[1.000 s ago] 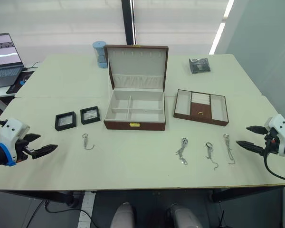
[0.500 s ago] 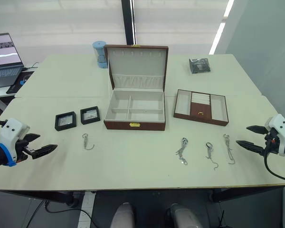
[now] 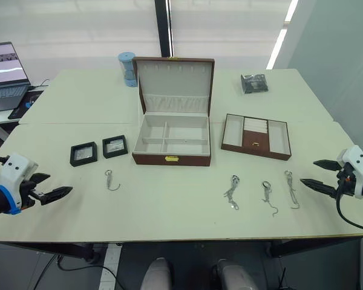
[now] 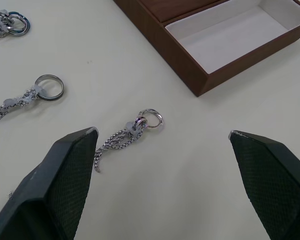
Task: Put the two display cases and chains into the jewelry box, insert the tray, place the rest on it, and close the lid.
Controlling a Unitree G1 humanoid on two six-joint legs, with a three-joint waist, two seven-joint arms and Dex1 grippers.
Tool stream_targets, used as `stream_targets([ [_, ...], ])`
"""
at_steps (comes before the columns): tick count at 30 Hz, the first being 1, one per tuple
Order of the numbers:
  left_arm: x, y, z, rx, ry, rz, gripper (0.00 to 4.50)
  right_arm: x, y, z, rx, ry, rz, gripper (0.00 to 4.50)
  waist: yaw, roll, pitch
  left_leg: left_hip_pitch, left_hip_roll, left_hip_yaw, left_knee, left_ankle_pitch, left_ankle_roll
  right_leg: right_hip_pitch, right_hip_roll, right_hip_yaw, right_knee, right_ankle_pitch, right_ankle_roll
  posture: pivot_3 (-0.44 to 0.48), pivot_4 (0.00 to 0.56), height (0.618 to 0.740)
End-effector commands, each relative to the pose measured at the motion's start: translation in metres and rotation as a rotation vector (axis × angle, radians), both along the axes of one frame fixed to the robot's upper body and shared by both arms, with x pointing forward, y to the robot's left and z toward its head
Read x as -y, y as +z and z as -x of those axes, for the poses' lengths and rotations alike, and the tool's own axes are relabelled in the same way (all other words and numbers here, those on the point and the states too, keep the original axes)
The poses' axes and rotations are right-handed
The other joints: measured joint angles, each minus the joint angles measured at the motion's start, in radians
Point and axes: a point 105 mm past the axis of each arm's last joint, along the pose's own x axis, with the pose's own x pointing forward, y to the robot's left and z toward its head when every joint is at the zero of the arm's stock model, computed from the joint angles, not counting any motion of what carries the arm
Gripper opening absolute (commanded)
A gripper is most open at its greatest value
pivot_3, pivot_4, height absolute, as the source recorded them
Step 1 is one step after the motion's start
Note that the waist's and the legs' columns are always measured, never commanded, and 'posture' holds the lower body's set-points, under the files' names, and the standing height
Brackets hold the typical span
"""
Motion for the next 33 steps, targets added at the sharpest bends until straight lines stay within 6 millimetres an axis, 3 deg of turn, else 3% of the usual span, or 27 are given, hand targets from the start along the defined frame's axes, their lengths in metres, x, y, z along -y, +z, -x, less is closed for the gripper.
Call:
stream_targets([
  [1,-0.002,0.019,-0.006,0.095,0.037,0.02,4.49,-0.001,0.017,-0.003,0.089,-0.022,-0.046,4.44,0.0,0.0,0.0,0.0,0.0,0.0,0.0,0.0,0.0,0.0,0.0,0.0,0.0,0.0,0.0,0.0,0.15,0.74],
  [5,0.014,0.027,-0.018,0.183,0.053,0.133,4.49,-0.016,0.03,-0.011,0.184,-0.039,-0.135,4.44,0.0,0.0,0.0,0.0,0.0,0.0,0.0,0.0,0.0,0.0,0.0,0.0,0.0,0.0,0.0,0.0,0.15,0.74],
  [10,0.037,0.032,-0.04,0.286,0.09,0.245,4.49,-0.05,0.042,-0.024,0.298,-0.046,-0.227,4.44,0.0,0.0,0.0,0.0,0.0,0.0,0.0,0.0,0.0,0.0,0.0,0.0,0.001,0.0,0.0,0.0,0.15,0.74],
  [18,0.066,0.031,-0.083,0.401,0.168,0.306,4.49,-0.113,0.039,-0.061,0.382,-0.068,-0.271,4.44,0.002,-0.001,0.0,-0.001,-0.001,-0.001,0.001,0.0,0.0,0.0,0.001,0.0,0.001,0.0,0.0,0.0,0.15,0.74],
  [20,0.073,0.03,-0.093,0.402,0.163,0.297,4.5,-0.129,0.035,-0.072,0.378,-0.068,-0.269,4.06,0.001,-0.001,0.0,-0.001,-0.002,-0.001,0.001,0.0,0.0,0.0,0.002,0.0,0.001,0.0,0.0,0.0,0.15,0.74],
  [26,0.088,0.032,-0.119,0.407,0.139,0.268,3.15,-0.173,0.025,-0.091,0.354,-0.018,-0.219,2.37,0.002,-0.001,0.0,-0.003,-0.002,0.0,0.001,0.0,0.0,-0.002,0.003,0.0,0.0,0.0,0.0,0.0,0.15,0.74],
  [27,0.091,0.03,-0.122,0.393,0.128,0.261,2.69,-0.179,0.024,-0.094,0.35,-0.014,-0.213,2.01,0.003,-0.001,0.0,-0.003,-0.002,0.0,0.001,0.0,0.0,-0.002,0.003,0.001,0.0,0.0,0.0,0.0,0.15,0.74],
  [30,0.1,0.022,-0.13,0.359,0.091,0.241,1.89,-0.191,0.019,-0.1,0.332,-0.007,-0.181,1.39,0.002,-0.001,0.0,-0.003,-0.002,0.0,0.001,0.0,0.0,-0.002,0.004,0.0,0.001,0.001,0.0,0.0,0.15,0.74],
  [33,0.121,0.016,-0.139,0.331,0.027,0.248,0.91,-0.205,0.013,-0.104,0.308,0.014,-0.158,0.56,0.002,-0.001,0.0,-0.003,-0.002,0.0,0.001,0.0,0.0,-0.002,0.005,0.0,0.001,0.001,0.0,0.0,0.15,0.74],
])
